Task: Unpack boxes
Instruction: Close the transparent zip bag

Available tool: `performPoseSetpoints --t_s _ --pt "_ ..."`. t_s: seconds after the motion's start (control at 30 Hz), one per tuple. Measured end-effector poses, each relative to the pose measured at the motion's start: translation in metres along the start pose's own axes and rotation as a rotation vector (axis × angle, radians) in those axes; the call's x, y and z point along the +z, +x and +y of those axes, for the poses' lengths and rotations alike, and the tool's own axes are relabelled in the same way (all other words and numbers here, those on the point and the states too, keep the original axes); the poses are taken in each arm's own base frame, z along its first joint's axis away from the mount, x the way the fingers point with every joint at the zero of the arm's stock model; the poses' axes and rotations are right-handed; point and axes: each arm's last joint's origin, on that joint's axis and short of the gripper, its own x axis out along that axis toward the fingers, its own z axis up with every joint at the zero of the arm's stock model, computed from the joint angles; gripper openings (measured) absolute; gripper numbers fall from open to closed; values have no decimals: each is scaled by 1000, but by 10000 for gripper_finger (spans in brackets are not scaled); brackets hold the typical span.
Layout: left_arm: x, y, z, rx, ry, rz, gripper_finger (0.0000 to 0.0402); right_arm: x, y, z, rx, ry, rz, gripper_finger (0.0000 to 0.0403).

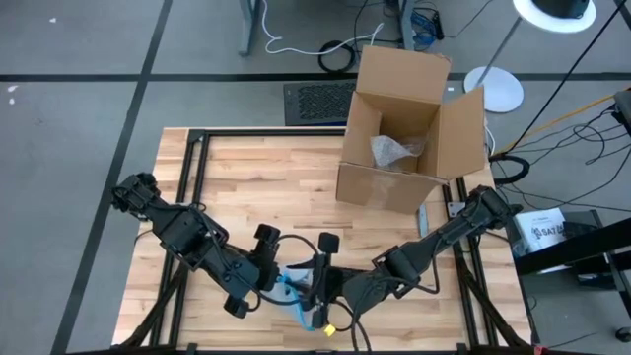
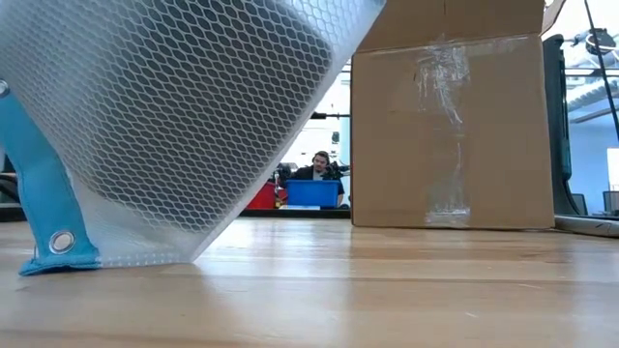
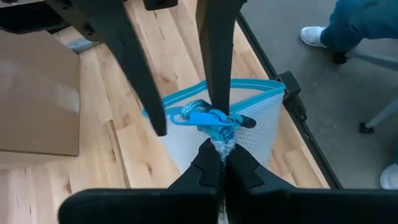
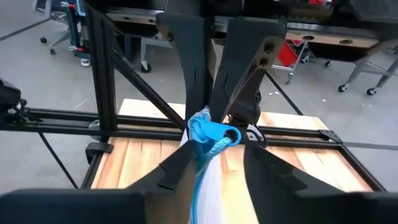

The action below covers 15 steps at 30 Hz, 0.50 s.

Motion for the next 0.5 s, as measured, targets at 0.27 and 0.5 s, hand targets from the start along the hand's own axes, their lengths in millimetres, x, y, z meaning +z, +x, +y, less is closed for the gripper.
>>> performPoseSetpoints --t_s 0.27,0.5 --pt "-2 1 0 0 5 29 0 1 -3 2 -33 -102 -4 8" --pt "-2 4 1 0 2 37 0 3 -8 7 -61 -150 -29 1"
